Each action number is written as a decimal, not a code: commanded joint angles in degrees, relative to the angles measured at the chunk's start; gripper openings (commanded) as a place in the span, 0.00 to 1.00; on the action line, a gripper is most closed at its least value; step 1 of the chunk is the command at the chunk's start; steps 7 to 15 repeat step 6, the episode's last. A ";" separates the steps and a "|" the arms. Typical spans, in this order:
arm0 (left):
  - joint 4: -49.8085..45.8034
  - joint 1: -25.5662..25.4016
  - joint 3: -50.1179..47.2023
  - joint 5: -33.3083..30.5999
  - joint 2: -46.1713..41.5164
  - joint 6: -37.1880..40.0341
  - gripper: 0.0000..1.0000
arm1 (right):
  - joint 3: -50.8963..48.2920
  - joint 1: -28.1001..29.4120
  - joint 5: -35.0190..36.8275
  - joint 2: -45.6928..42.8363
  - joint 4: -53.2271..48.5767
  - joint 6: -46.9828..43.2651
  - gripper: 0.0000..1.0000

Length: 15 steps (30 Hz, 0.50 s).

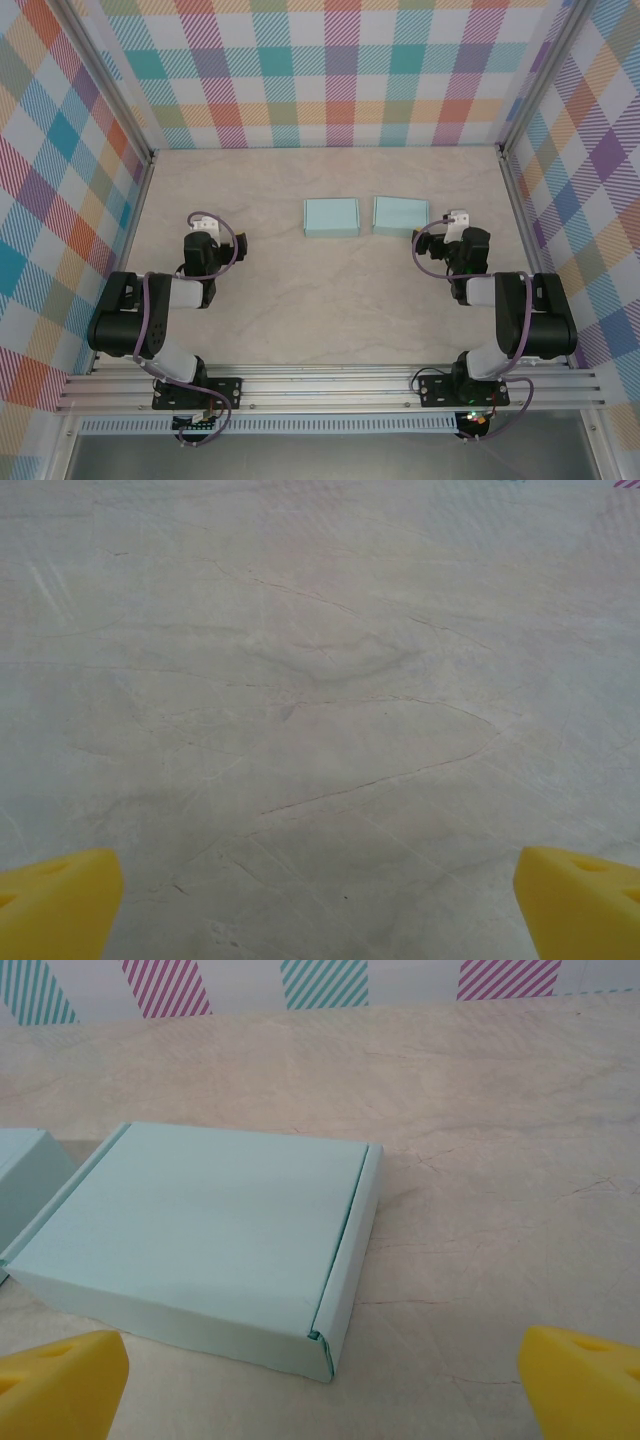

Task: Fold the paper box

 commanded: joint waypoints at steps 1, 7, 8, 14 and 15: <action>0.82 -0.32 0.34 -0.41 0.32 -0.18 1.00 | 0.58 -0.15 -0.65 0.56 0.20 0.55 1.00; 0.96 -0.32 0.39 -0.41 0.29 -0.18 1.00 | 0.59 -0.12 -0.66 0.53 0.20 0.57 1.00; 0.96 -0.32 0.39 -0.41 0.29 -0.18 1.00 | 0.59 -0.12 -0.66 0.53 0.20 0.57 1.00; 0.96 -0.32 0.39 -0.41 0.29 -0.18 1.00 | 0.59 -0.12 -0.66 0.53 0.20 0.57 1.00; 0.96 -0.32 0.39 -0.41 0.29 -0.18 1.00 | 0.59 -0.12 -0.66 0.53 0.20 0.57 1.00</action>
